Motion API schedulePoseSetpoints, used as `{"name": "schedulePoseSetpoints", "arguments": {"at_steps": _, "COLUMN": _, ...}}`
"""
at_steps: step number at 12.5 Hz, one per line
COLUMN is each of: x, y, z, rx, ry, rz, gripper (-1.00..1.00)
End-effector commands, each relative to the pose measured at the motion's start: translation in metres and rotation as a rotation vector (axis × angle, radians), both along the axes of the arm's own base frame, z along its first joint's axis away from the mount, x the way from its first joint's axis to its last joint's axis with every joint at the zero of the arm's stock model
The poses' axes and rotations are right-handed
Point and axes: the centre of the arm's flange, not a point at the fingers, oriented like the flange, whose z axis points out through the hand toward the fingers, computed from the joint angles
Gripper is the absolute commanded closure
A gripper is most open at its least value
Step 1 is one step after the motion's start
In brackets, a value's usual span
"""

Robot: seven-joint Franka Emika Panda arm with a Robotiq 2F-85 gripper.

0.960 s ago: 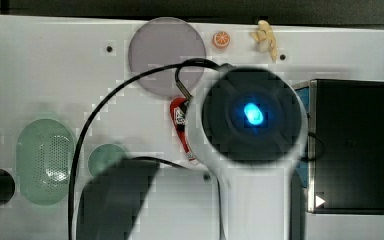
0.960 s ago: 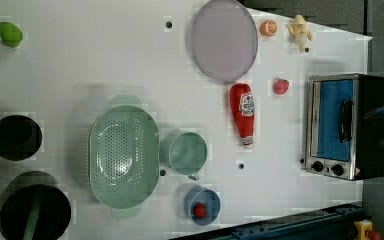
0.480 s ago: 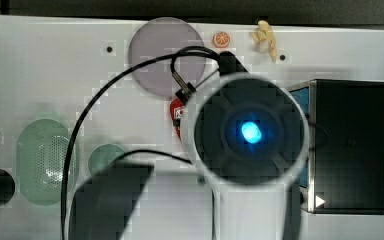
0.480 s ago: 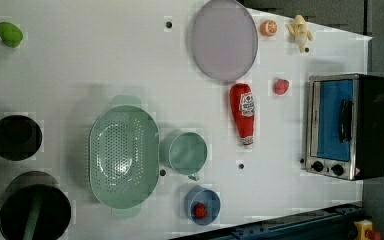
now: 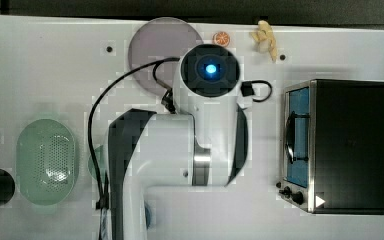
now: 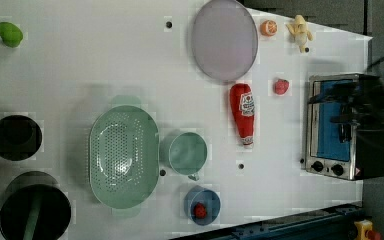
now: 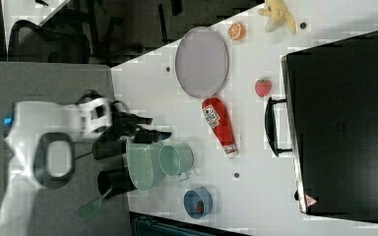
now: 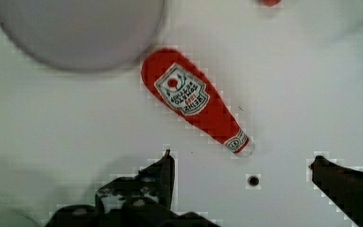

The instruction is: Pick Ketchup from the table and place it in strainer.

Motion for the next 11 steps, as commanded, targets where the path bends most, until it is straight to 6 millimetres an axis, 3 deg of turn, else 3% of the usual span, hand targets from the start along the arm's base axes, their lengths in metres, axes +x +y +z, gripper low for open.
{"name": "schedulePoseSetpoints", "arguments": {"at_steps": 1, "x": 0.001, "y": 0.009, "z": -0.030, "rx": 0.034, "ry": -0.057, "rz": 0.307, "gripper": -1.00}}
{"name": "schedulePoseSetpoints", "arguments": {"at_steps": 8, "x": -0.001, "y": 0.022, "z": -0.145, "rx": 0.078, "ry": -0.110, "rz": 0.624, "gripper": -1.00}}
{"name": "schedulePoseSetpoints", "arguments": {"at_steps": 11, "x": -0.010, "y": 0.023, "z": -0.190, "rx": 0.092, "ry": -0.102, "rz": 0.671, "gripper": -1.00}}
